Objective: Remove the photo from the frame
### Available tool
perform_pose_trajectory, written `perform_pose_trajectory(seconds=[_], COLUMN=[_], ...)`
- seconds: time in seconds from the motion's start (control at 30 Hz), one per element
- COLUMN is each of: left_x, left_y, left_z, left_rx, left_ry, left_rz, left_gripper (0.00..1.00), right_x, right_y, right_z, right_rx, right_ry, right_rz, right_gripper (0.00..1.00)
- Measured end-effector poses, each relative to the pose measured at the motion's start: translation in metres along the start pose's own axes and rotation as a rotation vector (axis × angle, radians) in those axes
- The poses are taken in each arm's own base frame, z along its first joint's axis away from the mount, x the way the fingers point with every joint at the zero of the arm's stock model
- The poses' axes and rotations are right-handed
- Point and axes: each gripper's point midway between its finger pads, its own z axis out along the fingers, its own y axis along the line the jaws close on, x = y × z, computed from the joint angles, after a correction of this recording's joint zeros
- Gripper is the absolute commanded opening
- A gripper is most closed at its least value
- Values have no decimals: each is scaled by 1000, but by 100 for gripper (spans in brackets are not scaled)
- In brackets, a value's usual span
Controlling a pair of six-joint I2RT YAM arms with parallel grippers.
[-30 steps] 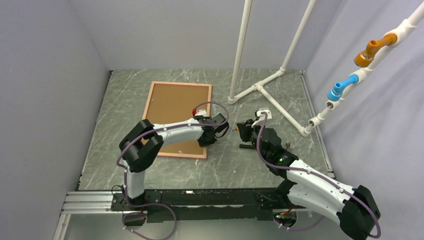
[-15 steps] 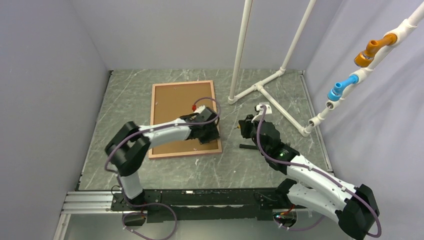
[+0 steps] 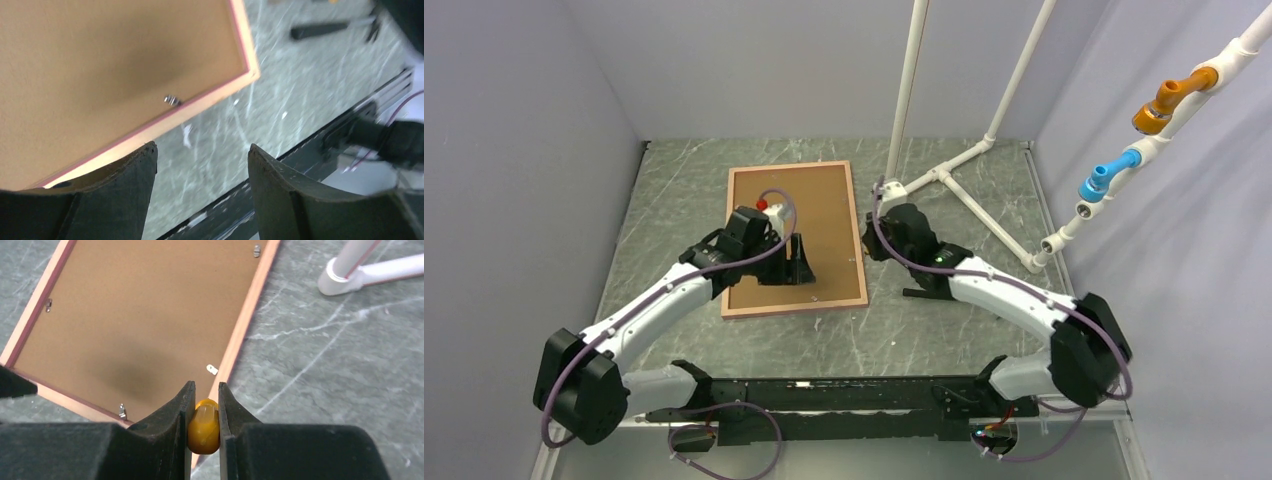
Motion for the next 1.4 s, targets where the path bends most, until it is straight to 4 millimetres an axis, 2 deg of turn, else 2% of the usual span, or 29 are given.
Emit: perform_pose_trajectory(seconds=[0.17,0.3,0.37,0.57,0.77,1.4], left_x=[43,73,82,79,90,90], left_y=[25,41,43,36,38,47], left_z=[9,20,22,26,39,42], left_rx=[-4,0,7,55,72,49], left_ry=[150,246,280,275,339,344], left_rz=[30,19,12,20,-17,-40], left_gripper=[60,60,60,58,57,57], right_x=[9,15,17,24,29,29], right_y=[14,18,18,16,10,10], right_z=[35,55,60,71,76,80], right_rx=[-19,-9,-2,14,36,39], right_ry=[98,155,170,202,214,214], right_rz=[-31,-41,-45,-71,-107,-147], right_gripper=[0,0,0,0,0,0])
